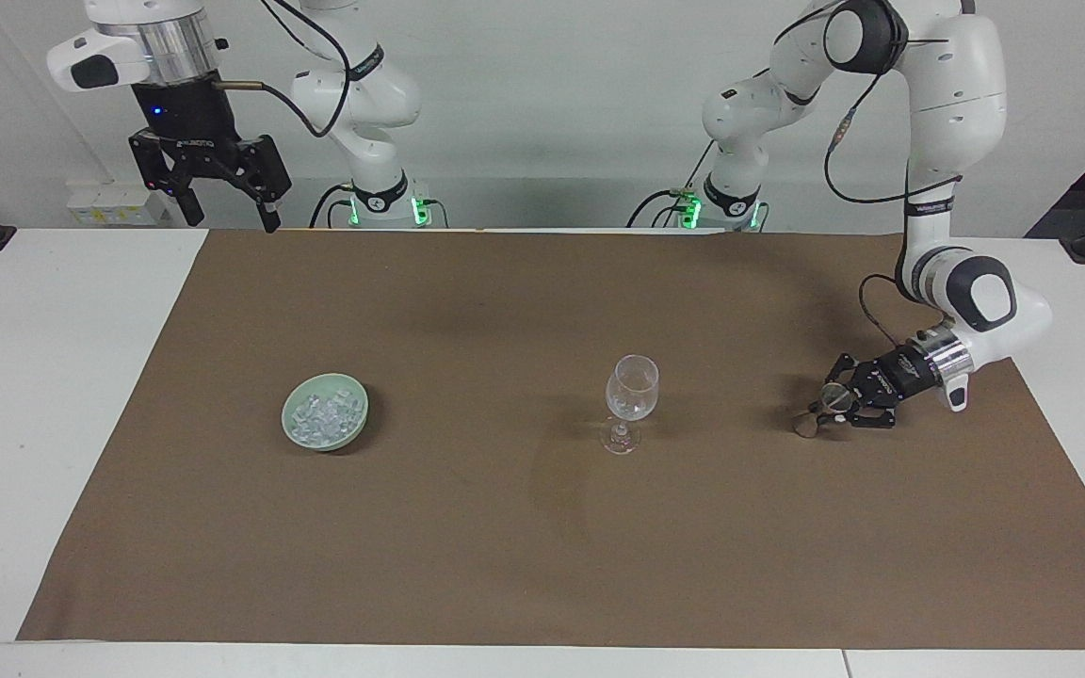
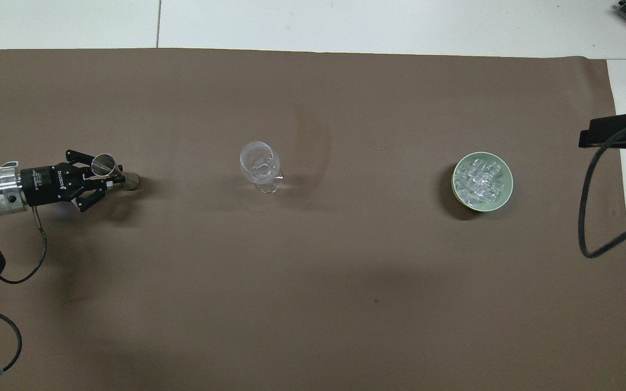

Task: Pour wine and add ice with both arms
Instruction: 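Lower the jigger onto its original spot with the left gripper, then open the left gripper and withdraw while the right gripper reaches the green cup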

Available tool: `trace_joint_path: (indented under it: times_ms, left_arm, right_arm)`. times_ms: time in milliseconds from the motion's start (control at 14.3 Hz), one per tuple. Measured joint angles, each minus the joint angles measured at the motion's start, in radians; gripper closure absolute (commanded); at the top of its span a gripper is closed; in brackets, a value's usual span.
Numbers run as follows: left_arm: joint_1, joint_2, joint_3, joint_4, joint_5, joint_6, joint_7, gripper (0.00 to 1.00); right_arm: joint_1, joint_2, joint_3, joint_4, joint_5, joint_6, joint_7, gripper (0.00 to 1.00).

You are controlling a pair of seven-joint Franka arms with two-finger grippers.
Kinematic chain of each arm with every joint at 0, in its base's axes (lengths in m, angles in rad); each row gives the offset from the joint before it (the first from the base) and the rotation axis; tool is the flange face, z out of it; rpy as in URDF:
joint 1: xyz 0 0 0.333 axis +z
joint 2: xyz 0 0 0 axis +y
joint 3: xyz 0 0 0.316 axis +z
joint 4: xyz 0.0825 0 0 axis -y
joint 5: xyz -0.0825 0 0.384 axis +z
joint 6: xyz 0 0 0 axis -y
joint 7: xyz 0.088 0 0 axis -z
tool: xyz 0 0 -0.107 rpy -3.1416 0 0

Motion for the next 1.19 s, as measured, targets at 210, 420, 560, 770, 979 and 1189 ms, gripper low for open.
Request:
trace_joint_path:
  times_ms: [210, 420, 560, 770, 979, 1189]
  left_arm:
    - [0.0, 0.0, 0.0, -0.005, 0.0, 0.012, 0.009, 1.0]
    - [0.0, 0.0, 0.0, -0.005, 0.0, 0.012, 0.01, 0.87]
    - [0.0, 0.0, 0.0, -0.005, 0.0, 0.012, 0.01, 0.6]
    - [0.0, 0.0, 0.0, -0.008, 0.002, 0.02, 0.013, 0.0]
    - [0.0, 0.0, 0.0, -0.01, 0.003, 0.032, 0.016, 0.0]
    - [0.001, 0.0, 0.003, -0.01, 0.042, 0.035, 0.018, 0.0]
  right_arm:
    - [0.002, 0.0, 0.003, -0.001, 0.002, 0.002, -0.022, 0.0]
    - [0.005, 0.001, 0.009, -0.024, 0.003, 0.002, -0.043, 0.0]
    - [0.005, 0.003, 0.009, -0.067, 0.003, 0.019, -0.072, 0.0]
    - [0.005, 0.006, 0.008, -0.168, 0.002, 0.097, -0.083, 0.0]
    - [0.005, 0.018, 0.008, -0.294, 0.002, 0.236, -0.086, 0.0]
    - [0.005, 0.064, 0.008, -0.409, -0.01, 0.405, -0.098, 0.0]
